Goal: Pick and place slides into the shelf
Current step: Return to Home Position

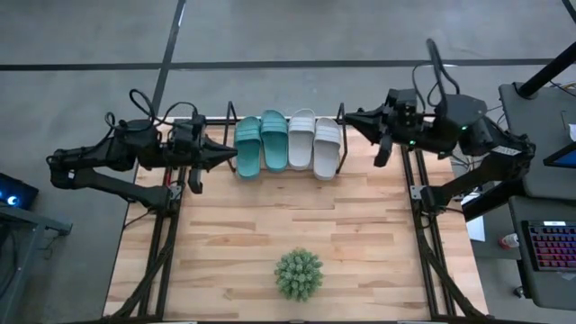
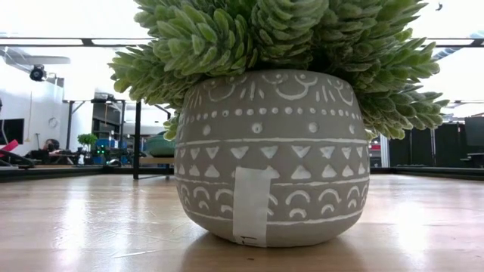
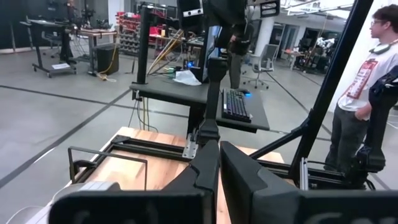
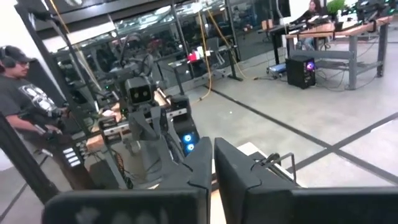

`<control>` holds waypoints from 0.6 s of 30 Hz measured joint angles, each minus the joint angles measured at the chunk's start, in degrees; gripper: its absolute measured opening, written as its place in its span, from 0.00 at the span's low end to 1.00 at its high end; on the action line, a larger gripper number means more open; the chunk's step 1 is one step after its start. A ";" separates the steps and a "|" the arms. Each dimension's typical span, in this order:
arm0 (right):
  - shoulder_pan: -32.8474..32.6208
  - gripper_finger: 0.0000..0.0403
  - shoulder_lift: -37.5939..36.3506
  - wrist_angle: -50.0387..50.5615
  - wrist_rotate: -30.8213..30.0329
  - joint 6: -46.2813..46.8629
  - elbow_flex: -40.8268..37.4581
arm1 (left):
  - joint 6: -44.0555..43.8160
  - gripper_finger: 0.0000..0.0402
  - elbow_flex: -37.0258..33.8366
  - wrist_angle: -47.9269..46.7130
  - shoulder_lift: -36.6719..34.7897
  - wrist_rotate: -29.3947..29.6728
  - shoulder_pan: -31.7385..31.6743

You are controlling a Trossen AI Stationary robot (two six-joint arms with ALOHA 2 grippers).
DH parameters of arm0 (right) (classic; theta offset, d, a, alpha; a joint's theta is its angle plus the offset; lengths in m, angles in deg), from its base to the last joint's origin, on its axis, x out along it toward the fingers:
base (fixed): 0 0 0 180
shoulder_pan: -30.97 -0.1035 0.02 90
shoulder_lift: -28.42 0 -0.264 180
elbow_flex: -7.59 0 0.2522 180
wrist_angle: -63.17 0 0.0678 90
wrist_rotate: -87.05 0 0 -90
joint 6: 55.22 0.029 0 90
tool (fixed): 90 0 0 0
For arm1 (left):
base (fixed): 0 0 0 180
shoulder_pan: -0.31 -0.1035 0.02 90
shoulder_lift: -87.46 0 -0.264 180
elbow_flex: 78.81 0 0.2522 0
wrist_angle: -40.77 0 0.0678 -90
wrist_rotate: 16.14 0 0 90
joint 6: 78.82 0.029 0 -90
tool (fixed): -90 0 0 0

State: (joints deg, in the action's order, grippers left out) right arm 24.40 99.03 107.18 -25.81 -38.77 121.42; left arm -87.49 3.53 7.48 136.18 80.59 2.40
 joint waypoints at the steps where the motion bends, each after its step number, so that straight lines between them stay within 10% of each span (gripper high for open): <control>1: -0.02 0.02 -0.34 -0.02 -0.59 -0.23 -0.02 | -0.02 0.00 -0.02 0.02 0.08 -0.12 0.00; 18: -0.07 0.02 -16.54 -24.58 2.92 -0.44 -22.93 | -0.05 0.00 -3.16 3.05 -4.70 -0.38 0.00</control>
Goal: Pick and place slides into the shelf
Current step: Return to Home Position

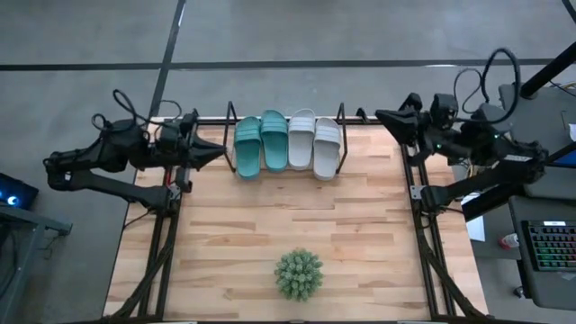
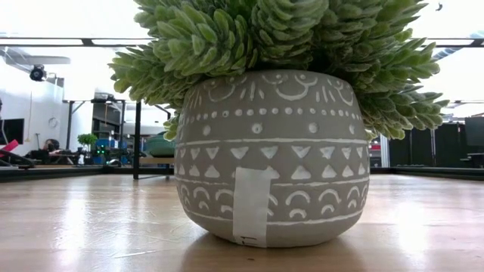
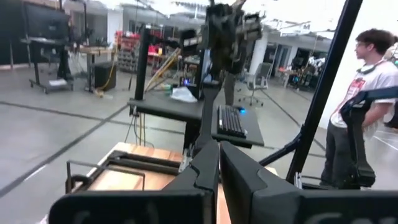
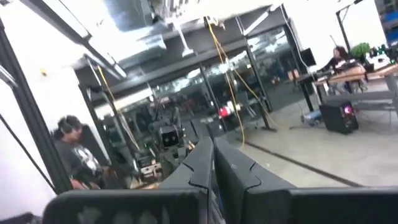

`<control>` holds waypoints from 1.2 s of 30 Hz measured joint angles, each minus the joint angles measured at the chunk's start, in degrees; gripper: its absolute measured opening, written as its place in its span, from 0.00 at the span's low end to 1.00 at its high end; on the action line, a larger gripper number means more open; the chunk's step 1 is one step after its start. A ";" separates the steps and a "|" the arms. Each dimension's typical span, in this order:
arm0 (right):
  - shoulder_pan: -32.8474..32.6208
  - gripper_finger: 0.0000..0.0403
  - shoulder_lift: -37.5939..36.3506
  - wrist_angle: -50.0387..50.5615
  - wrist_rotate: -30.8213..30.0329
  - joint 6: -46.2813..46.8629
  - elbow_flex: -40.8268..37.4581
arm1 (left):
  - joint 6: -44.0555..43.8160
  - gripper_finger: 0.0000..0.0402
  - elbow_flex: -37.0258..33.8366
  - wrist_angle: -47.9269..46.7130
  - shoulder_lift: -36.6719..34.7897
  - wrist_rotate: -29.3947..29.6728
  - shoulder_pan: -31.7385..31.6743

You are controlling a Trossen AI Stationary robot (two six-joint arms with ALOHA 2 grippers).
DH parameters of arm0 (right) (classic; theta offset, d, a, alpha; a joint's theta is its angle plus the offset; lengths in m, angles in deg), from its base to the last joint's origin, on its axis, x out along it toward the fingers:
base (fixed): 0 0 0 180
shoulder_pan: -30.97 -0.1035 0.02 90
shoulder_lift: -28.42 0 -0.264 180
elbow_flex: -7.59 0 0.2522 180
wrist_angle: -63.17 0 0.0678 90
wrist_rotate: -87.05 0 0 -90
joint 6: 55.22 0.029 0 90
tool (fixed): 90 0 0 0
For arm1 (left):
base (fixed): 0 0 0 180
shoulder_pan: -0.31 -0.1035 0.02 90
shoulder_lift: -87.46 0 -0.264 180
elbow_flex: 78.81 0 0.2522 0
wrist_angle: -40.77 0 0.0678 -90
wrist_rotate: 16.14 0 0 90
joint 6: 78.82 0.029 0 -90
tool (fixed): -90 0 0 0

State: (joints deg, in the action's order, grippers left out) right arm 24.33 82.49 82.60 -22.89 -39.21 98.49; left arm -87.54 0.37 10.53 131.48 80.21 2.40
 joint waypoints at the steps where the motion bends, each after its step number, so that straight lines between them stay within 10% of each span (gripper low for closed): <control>1: 0.00 0.02 -1.15 -1.94 0.02 0.04 -2.18 | 0.16 0.00 -0.45 0.43 -0.59 0.00 0.00; 18: 0.00 0.02 -15.85 -33.08 2.75 -1.24 -30.27 | -4.47 0.00 -28.82 44.04 -7.97 -1.48 -0.04; 36: 0.02 0.02 -23.63 -42.57 1.90 -0.05 -42.46 | -7.47 0.00 -42.13 50.52 -17.62 0.08 -0.13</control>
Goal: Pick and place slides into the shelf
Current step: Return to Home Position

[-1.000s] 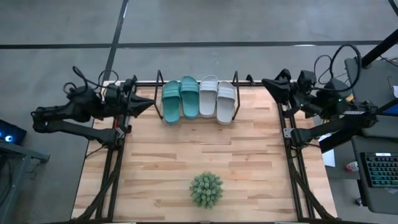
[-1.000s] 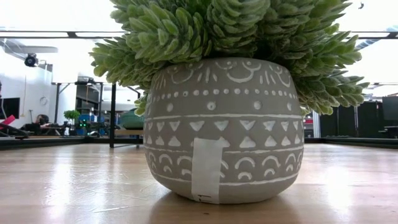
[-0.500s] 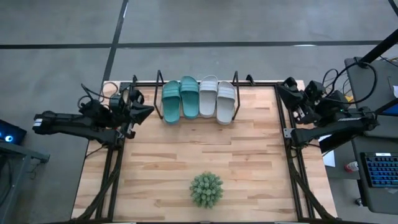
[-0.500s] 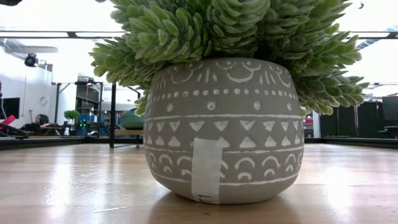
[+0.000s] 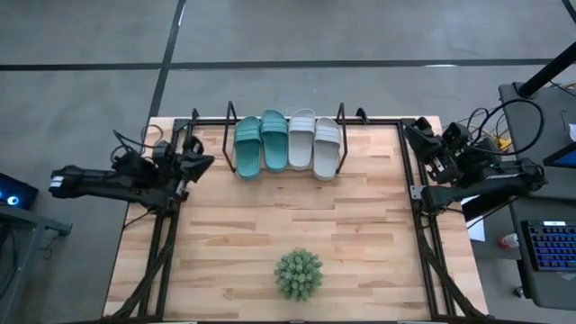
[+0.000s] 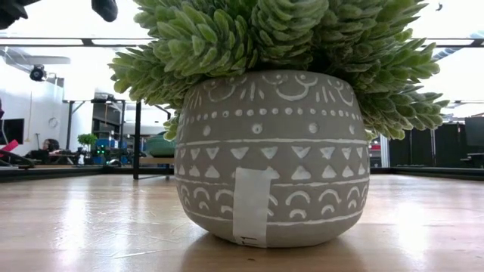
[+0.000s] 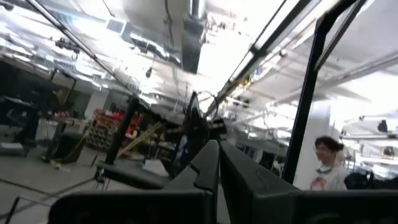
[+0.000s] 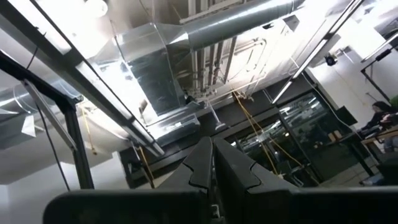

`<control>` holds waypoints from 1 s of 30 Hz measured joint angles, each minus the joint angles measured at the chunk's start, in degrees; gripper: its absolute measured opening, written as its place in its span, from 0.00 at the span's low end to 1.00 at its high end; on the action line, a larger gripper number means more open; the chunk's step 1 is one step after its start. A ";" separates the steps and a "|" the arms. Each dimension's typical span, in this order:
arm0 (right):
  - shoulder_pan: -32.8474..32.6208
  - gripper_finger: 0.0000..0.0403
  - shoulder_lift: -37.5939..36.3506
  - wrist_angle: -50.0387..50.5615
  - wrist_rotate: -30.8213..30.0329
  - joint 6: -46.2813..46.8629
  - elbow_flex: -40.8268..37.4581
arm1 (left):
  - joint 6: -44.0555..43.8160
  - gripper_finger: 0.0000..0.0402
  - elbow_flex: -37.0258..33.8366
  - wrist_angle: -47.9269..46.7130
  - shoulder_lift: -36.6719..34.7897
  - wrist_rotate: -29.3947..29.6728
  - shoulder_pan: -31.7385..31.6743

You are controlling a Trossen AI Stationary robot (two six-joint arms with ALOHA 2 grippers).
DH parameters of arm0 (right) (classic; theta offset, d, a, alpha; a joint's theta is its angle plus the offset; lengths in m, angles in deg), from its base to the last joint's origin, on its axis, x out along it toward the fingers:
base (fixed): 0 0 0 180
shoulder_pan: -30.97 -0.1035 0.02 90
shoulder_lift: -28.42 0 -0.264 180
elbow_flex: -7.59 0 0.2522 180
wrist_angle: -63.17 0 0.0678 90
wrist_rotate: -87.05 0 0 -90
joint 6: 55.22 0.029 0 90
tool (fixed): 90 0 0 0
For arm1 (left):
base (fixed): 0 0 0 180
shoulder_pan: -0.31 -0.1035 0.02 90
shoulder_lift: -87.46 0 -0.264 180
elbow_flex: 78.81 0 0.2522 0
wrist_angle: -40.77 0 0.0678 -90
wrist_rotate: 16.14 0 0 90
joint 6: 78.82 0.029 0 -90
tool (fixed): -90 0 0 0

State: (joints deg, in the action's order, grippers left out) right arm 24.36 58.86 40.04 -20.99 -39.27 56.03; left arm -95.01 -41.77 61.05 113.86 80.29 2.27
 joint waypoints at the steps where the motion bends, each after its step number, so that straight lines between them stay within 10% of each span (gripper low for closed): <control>1: 0.00 0.02 0.02 -0.10 -0.02 0.06 0.00 | -0.02 0.00 -0.04 -0.38 -0.56 0.07 0.00; 30: 0.00 0.02 -3.85 -23.17 -0.20 3.97 -21.12 | -5.59 0.00 -14.37 5.04 -9.01 1.65 0.00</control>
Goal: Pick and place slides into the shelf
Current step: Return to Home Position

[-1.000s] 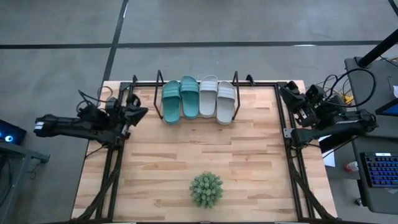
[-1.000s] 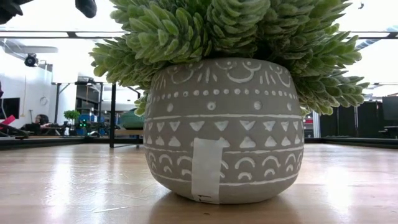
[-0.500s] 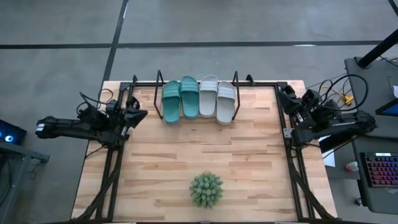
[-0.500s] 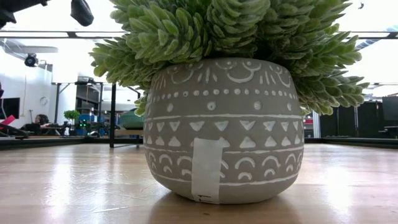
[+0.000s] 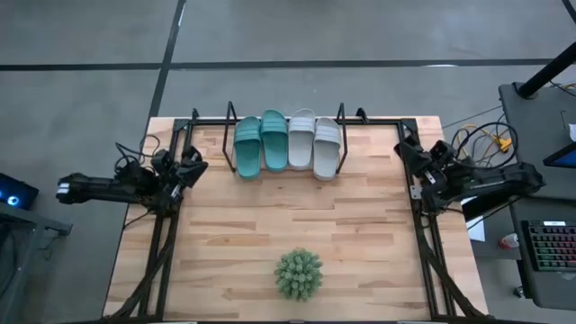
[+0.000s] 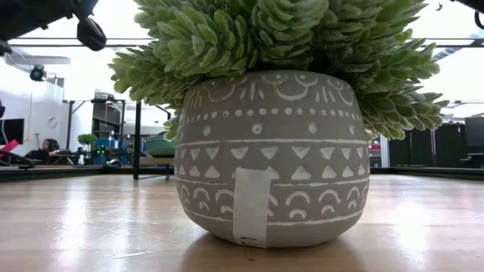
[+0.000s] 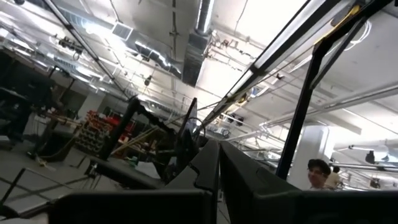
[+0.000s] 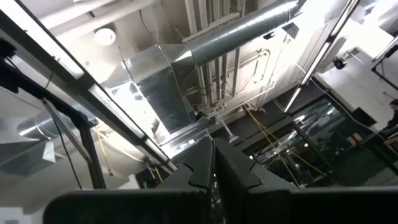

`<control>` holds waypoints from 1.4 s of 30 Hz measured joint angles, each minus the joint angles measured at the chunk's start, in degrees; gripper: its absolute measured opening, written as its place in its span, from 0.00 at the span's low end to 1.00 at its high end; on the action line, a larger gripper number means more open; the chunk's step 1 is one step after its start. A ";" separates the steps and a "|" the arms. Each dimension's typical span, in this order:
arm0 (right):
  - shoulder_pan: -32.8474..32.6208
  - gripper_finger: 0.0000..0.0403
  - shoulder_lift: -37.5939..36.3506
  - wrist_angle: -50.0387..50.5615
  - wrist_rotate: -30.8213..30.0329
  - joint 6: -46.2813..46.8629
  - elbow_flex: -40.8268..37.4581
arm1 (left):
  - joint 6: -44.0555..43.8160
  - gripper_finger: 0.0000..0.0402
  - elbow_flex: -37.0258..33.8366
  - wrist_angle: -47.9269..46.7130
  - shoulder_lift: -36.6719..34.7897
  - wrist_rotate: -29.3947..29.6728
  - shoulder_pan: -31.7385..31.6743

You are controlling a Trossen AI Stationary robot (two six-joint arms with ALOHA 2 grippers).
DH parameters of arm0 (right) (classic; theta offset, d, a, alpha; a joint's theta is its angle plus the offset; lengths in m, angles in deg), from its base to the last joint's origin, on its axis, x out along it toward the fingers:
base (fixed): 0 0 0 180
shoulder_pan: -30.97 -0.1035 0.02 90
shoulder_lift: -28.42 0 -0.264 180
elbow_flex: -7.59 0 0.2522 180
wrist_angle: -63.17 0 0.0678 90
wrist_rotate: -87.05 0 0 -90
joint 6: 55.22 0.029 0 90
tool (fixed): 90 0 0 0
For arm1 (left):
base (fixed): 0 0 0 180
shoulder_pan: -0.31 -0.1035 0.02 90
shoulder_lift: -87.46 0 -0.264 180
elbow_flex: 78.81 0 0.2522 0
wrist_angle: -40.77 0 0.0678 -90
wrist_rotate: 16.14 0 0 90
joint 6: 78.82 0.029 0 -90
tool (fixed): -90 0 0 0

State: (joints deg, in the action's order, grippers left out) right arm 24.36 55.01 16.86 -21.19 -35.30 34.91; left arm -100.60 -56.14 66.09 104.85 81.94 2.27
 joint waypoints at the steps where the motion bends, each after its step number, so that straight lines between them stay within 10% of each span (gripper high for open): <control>1: 0.00 0.02 0.00 -1.19 0.00 -0.02 -0.83 | -0.35 0.00 -0.63 0.24 -0.30 0.00 0.00; 17: 0.00 0.02 -0.36 -16.16 0.68 -0.95 -13.10 | -0.16 0.00 -8.41 4.18 -6.49 1.29 0.00; 42: 0.00 0.02 -0.33 -5.44 5.14 -3.93 -13.04 | 1.27 0.00 -8.55 -2.85 -5.37 -0.02 0.01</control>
State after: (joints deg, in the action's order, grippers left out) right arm 24.36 54.68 11.42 -16.05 -39.23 21.86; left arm -99.33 -64.69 63.24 99.48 81.91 2.28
